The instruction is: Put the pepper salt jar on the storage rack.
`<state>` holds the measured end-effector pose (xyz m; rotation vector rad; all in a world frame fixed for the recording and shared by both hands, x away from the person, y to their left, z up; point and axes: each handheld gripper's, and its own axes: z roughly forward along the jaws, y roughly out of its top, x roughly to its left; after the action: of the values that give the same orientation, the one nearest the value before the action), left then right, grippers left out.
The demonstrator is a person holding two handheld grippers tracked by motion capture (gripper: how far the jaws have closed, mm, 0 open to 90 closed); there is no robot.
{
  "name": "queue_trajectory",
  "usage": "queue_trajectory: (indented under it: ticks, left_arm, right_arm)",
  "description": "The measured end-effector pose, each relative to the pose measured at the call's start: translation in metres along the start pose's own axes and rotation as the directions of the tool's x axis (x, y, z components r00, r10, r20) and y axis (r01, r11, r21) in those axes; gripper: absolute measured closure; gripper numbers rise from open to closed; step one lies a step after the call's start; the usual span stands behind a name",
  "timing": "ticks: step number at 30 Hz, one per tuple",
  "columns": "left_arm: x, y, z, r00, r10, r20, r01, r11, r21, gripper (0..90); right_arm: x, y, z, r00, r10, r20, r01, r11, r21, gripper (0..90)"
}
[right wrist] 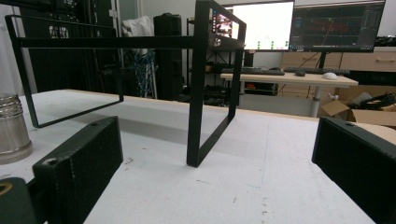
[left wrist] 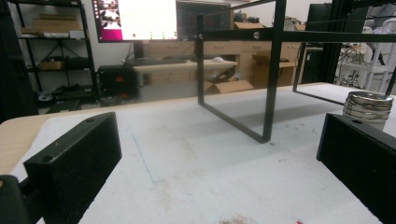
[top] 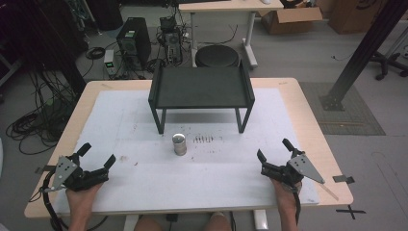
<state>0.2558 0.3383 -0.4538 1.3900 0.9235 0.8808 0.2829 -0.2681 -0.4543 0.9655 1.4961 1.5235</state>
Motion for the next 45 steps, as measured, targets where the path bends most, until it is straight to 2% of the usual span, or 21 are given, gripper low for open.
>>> queue_trajectory:
  ticks: [30, 38, 41, 45]
  left_arm:
    - [0.0004, -0.0003, -0.0012, 1.0000, -0.005, -0.001, 0.005, 0.9999, -0.013, 0.2]
    - [0.0030, -0.0008, -0.0035, 0.9991, -0.039, -0.019, 0.039, 0.9984, -0.041, 0.2]
    - [0.0053, -0.0002, -0.0029, 0.9982, -0.059, -0.011, 0.058, 0.9978, -0.032, 0.2]
    - [0.0055, 0.0009, -0.0015, 0.9985, -0.055, -0.007, 0.054, 0.9982, -0.024, 0.2]
  right_arm:
    - [-0.0001, 0.0001, 0.0002, 1.0000, -0.001, 0.000, 0.001, 1.000, 0.004, 1.6]
    - [-0.0001, 0.0002, 0.0005, 1.0000, -0.003, 0.000, 0.003, 1.000, 0.005, 1.7]
    - [-0.0001, 0.0002, 0.0005, 1.0000, -0.002, 0.000, 0.002, 1.000, 0.005, 1.6]
    - [-0.0001, 0.0002, 0.0004, 1.0000, -0.003, 0.000, 0.003, 1.000, 0.003, 1.7]
